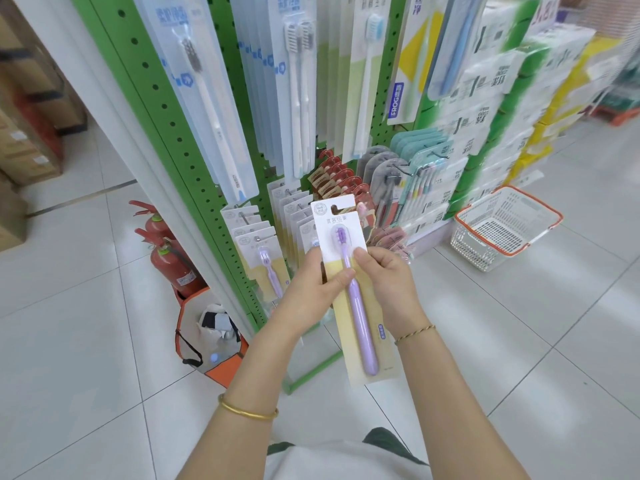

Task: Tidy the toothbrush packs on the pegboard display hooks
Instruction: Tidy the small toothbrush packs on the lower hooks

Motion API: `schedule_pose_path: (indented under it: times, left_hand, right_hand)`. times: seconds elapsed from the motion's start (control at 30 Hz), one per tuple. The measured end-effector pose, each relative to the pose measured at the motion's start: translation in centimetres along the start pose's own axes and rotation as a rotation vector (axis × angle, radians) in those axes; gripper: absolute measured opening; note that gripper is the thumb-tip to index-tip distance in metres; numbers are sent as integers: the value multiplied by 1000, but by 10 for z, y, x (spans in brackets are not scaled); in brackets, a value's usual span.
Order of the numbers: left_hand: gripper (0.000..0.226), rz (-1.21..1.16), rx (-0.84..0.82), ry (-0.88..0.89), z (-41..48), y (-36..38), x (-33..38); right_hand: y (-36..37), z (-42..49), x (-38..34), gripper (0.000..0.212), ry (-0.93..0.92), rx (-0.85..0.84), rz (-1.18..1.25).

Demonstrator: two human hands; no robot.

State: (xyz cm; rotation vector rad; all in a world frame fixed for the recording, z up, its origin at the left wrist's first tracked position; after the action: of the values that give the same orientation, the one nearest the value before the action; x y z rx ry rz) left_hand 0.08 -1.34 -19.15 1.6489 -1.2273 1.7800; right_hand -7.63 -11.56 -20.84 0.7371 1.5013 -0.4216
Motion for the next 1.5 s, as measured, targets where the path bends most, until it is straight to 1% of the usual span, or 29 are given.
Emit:
schedule_pose_path:
  times: [0.07,0.13,0.2,0.27,0.33,0.4,0.47,0.57,0.6,0.7,0.8,0.93,1.07,1.13,1.2,1.37,1.43,1.5]
  left_hand:
    - [30,-23,-75,-25,0,1,-2]
    - [47,-17,-150,-44,-3,4,-3]
    - [67,34,-209,-60,-5,6,-2]
    - [77,99,-243,-65,-8,9,2]
    - [79,169,-260,-47,-12,11,8]
    - [72,247,-278,-15,-15,11,12]
    - [65,361,-313,25,-18,13,15]
    - [67,496,-370,59,-21,20,14]
    - [69,520,-370,52,-22,22,14]
    - [74,576,-351,38,-22,25,14]
    - [76,587,-357,4,-21,25,16]
    - [61,512,-368,-38,-20,24,16]
    - [52,345,-372,-56,-18,23,19]
    - [49,293,-371,-53,-17,20,22]
    - [45,263,-386,-61,-16,18,23]
    - [36,212,-430,-95,-15,16,19]
    - [36,228,-435,-102,-12,16,16]
    - [29,285,-425,-113,-9,16,15]
  right_hand:
    - [-3,0,-1,37,16,45,43]
    - [-8,1,-2,35,43,110,121]
    - [-13,1,-2,27,72,187,214]
    - [-20,1,-1,19,98,271,269]
    - [-27,1,3,19,112,366,293]
    - [-31,1,6,22,122,449,338]
    - [-33,1,8,22,141,499,421]
    - [-36,2,11,17,200,544,580]
    - [-36,3,13,17,222,537,630]
    - [-34,5,16,37,262,466,777]
    - [-31,6,13,43,279,413,874]
    - [-26,5,4,45,277,285,966]
    - [-26,5,-3,44,204,225,995]
    - [-28,7,-2,44,206,244,980]
    - [-30,7,0,43,242,265,908]
    - [-36,8,2,42,285,202,758]
    - [-37,8,3,34,293,198,708]
    - [-37,7,3,22,290,206,717]
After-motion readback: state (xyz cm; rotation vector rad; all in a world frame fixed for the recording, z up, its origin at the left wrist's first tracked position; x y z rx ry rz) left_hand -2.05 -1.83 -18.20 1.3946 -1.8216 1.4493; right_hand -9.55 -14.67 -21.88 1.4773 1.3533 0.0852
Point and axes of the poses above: each hand's wrist, its own z-axis towards the middle knuckle, its own y-axis out of the palm, x = y × z, the point moved 2 cm from there along z, towards the middle knuckle, and after that the axes turned 5 degrees about -x, right-handed, at the moved point
